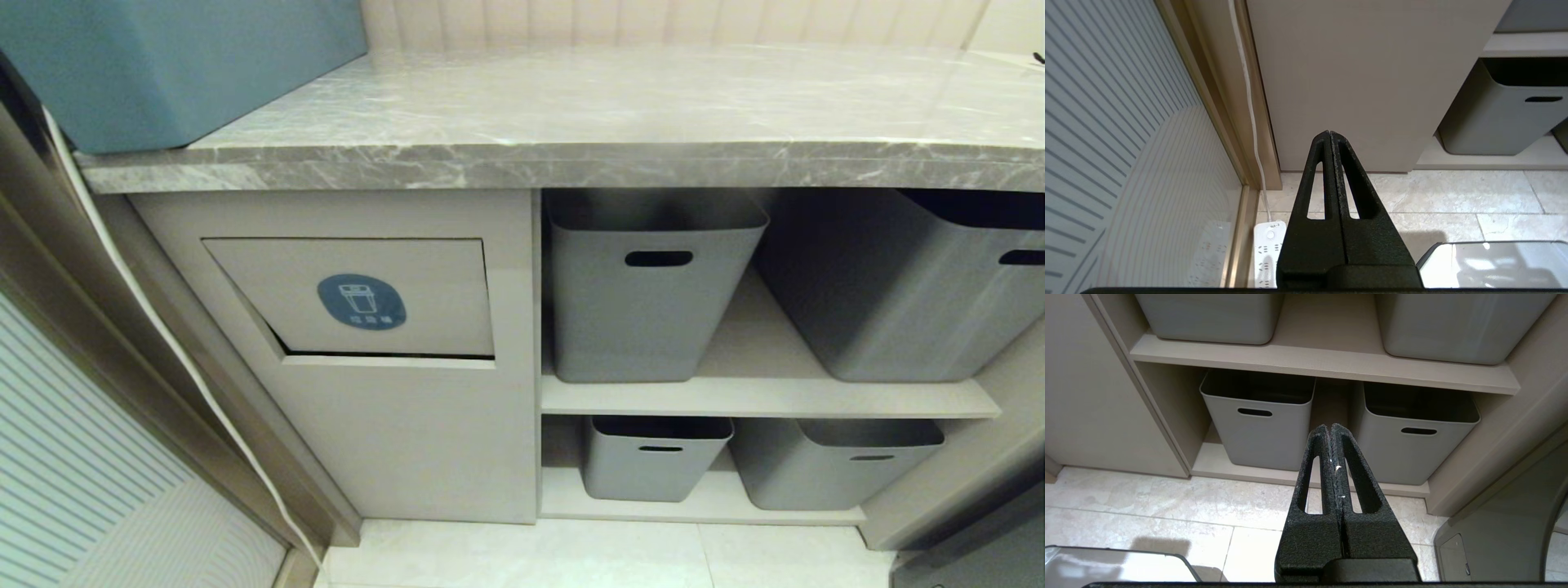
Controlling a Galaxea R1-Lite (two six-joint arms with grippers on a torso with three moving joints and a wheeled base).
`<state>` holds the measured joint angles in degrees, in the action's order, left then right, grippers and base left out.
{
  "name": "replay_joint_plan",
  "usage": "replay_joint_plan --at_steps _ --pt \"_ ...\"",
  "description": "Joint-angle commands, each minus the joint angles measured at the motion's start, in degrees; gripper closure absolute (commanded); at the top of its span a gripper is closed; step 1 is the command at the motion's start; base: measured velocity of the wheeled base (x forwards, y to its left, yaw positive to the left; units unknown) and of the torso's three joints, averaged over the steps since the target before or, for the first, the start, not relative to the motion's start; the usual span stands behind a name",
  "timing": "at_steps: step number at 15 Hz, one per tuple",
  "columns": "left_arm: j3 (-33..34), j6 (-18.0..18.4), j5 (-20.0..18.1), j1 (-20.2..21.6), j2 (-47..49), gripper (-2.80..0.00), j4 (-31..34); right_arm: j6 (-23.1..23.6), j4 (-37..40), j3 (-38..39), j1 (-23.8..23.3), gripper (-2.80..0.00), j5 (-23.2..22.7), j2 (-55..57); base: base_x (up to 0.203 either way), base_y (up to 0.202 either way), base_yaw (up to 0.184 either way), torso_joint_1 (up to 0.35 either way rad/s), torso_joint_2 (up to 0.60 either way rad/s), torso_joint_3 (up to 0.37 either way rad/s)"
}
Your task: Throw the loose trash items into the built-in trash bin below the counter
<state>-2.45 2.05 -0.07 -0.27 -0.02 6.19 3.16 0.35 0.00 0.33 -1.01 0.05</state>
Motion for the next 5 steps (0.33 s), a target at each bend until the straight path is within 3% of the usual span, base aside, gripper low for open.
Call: replay_joint_plan --at_steps 1,5 --pt "0.0 -1.5 0.5 0.0 -0.2 0.0 0.0 0.0 0.0 0.0 0.0 0.0 0.0 -0.1 0.0 0.0 0.0 0.0 0.0 0.0" --pt "0.0 -1.7 0.5 0.0 -0.2 0.0 -0.1 -0.6 0.0 0.0 0.0 0.0 0.3 -0.1 0.0 0.0 0.0 0.0 0.0 0.0"
